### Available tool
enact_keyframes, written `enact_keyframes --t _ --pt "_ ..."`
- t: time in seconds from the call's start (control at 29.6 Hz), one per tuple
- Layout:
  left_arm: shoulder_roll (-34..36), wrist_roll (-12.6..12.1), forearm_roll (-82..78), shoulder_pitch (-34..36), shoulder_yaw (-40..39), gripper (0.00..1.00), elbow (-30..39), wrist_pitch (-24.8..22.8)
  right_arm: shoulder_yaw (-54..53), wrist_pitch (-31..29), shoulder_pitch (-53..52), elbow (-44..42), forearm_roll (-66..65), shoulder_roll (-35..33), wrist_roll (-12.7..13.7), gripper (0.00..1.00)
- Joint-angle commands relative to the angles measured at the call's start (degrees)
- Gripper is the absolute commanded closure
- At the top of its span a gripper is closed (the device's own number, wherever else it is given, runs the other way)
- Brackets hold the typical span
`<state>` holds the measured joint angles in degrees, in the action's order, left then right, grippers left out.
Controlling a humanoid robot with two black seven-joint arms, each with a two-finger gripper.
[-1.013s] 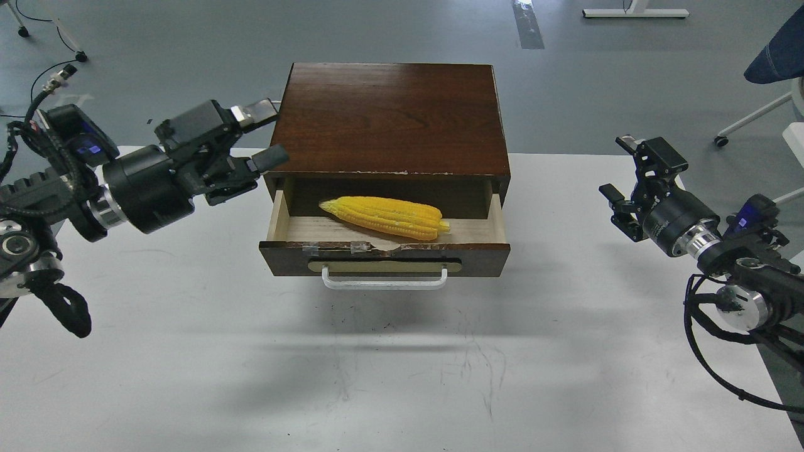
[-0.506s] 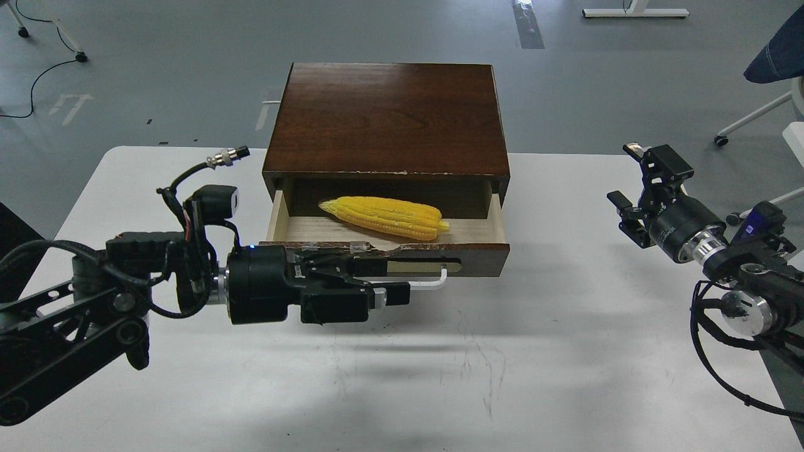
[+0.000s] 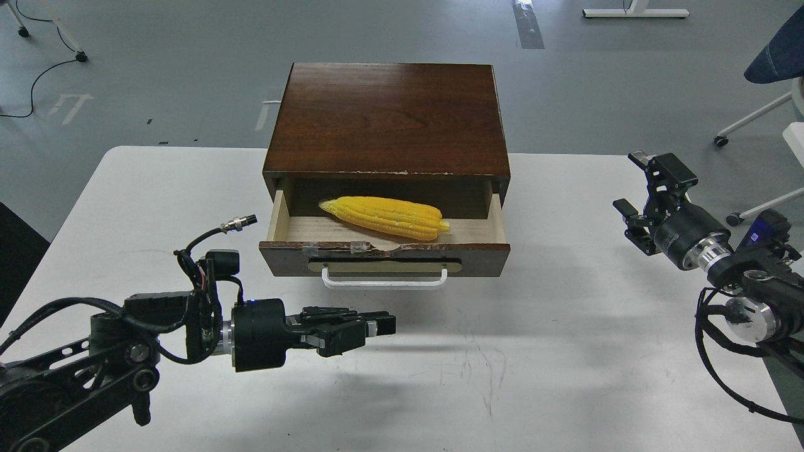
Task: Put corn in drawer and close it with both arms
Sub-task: 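Position the left gripper in front of the drawer's white handle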
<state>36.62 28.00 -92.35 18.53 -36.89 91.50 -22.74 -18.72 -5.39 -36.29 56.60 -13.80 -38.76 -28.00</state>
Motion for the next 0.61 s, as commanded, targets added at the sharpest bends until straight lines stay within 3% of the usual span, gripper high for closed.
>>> enact_keyframes --t 0.0,0.57 --pt "-0.32 0.0 0.06 -0.33 -0.02 1.0 -1.93 0.68 -0.01 0.03 0.34 0.0 0.0 0.09 0.0 0.0" --pt "-2.34 0.0 0.15 -0.24 -0.9 1.0 -5.72 2.0 -0.01 0.03 1.05 0.0 0.0 0.09 0.0 0.0"
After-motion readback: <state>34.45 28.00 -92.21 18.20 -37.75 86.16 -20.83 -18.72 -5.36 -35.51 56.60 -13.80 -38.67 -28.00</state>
